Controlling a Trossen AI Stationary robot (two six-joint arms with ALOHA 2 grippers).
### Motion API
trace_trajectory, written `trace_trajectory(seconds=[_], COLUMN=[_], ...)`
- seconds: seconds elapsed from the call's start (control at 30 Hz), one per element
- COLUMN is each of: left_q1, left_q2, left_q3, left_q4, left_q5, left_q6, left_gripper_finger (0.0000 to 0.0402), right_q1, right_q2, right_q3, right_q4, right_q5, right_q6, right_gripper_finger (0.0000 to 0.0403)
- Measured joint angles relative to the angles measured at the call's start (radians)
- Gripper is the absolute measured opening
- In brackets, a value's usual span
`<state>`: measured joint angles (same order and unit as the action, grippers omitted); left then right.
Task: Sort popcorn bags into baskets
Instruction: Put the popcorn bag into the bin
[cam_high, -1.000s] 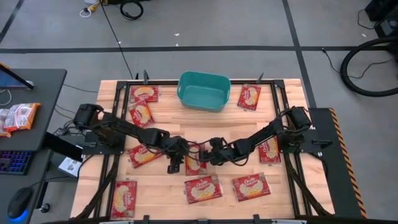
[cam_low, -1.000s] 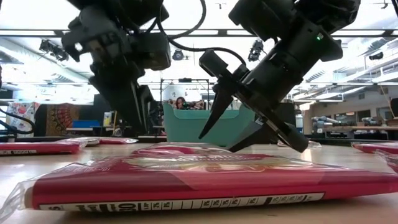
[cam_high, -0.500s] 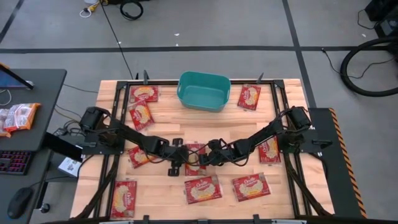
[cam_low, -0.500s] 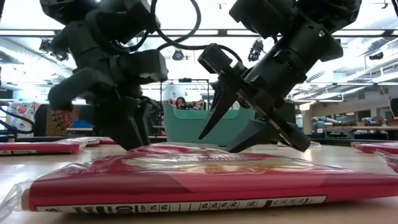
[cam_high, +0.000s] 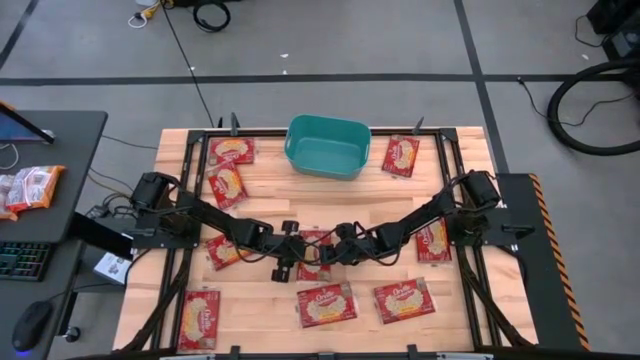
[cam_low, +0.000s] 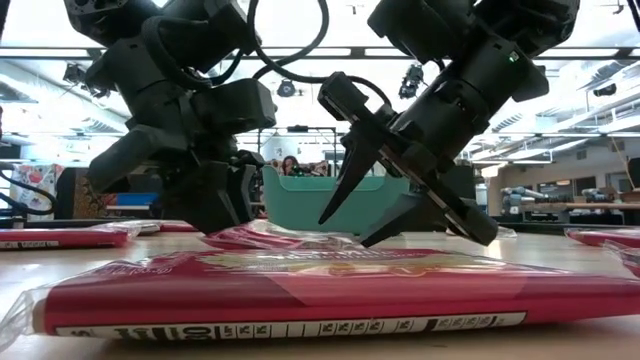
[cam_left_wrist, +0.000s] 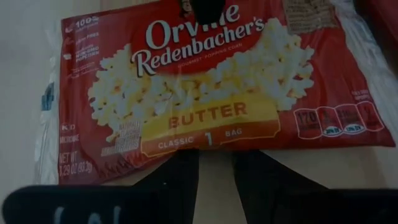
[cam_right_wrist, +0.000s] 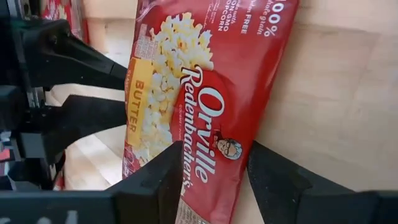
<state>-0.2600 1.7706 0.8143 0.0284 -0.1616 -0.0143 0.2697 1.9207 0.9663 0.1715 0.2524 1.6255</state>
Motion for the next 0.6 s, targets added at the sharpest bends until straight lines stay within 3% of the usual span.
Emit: trace_trajectory(seconds=[0.4,0.6], left_q1=[0.007,0.037], left_q2=[0.000,0.015], left_q3=[0.002,0.002], left_q4=[-0.004,0.064], left_q5=[-0.003,-0.003], left_q6=[0.003,0.092], left_gripper_finger=[0.0105,0.0105], right_q1=[0.003,-0.007], right_q2=[-0.081,-0.077], right_q3=[0.007,0.007], right_q4=[0.053,-0.006], right_q5=[0.034,0.026], right_q6=[-0.115,-0.163], right_gripper_finger=[0.0160,0.0160])
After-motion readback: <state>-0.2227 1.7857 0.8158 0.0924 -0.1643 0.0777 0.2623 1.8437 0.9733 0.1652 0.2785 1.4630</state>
